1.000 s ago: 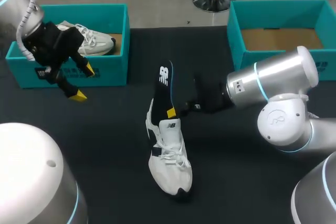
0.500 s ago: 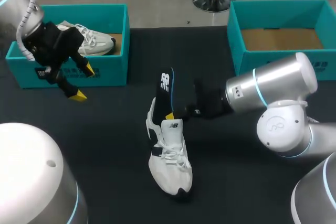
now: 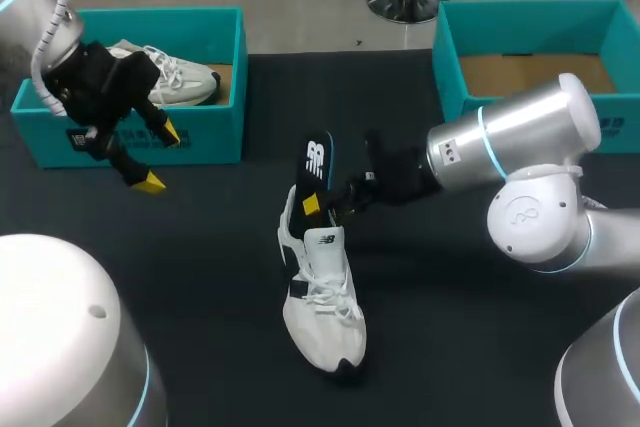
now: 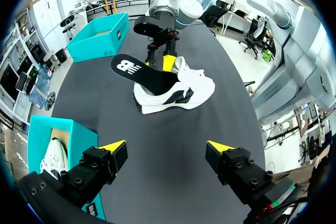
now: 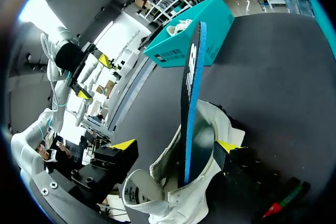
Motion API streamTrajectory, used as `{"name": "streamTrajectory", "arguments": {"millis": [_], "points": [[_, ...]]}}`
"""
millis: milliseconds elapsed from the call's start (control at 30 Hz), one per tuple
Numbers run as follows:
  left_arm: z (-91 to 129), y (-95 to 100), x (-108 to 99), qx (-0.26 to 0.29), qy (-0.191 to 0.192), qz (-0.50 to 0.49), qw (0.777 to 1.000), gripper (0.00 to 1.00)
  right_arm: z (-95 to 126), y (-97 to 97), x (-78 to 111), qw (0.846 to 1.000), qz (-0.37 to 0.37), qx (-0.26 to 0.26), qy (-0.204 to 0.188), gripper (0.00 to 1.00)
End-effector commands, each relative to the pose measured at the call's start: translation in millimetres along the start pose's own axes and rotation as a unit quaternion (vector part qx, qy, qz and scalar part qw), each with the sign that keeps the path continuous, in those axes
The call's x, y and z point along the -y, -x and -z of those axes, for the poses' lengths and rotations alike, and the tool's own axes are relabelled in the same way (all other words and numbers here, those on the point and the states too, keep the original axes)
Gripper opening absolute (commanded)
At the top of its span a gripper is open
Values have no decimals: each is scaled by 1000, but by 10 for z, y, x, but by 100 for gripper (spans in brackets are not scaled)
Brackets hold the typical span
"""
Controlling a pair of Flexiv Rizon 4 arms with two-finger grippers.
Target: Take the shoe out of the shoebox, open the shoe tongue, remove and reinsert the insole, then place the shoe into the shoebox
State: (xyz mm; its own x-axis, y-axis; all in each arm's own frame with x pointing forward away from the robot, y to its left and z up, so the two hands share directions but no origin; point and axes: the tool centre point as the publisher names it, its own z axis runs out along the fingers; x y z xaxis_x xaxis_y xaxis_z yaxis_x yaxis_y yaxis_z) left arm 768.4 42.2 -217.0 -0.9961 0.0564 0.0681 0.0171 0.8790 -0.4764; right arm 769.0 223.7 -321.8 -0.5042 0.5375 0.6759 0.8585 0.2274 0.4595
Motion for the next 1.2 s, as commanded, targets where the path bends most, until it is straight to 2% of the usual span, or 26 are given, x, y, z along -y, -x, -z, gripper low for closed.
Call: {"name": "streamTrajectory", "arguments": {"millis": [33,100,467,1200], "points": [[5,-1,-3,-1,1,0,1000,100,-39,7,-72,1000,3,4,-8,44],[5,-1,-3,-1,1,0,1000,100,-39,9,-75,1000,4,5,-9,0],[5,-1,-3,-1,1,0,1000,100,-12,26,-58,1000,4,6,-20,0],[5,-1,-3,-1,1,0,1000,100,-227,-63,425,997,-44,-19,-65,0]]}}
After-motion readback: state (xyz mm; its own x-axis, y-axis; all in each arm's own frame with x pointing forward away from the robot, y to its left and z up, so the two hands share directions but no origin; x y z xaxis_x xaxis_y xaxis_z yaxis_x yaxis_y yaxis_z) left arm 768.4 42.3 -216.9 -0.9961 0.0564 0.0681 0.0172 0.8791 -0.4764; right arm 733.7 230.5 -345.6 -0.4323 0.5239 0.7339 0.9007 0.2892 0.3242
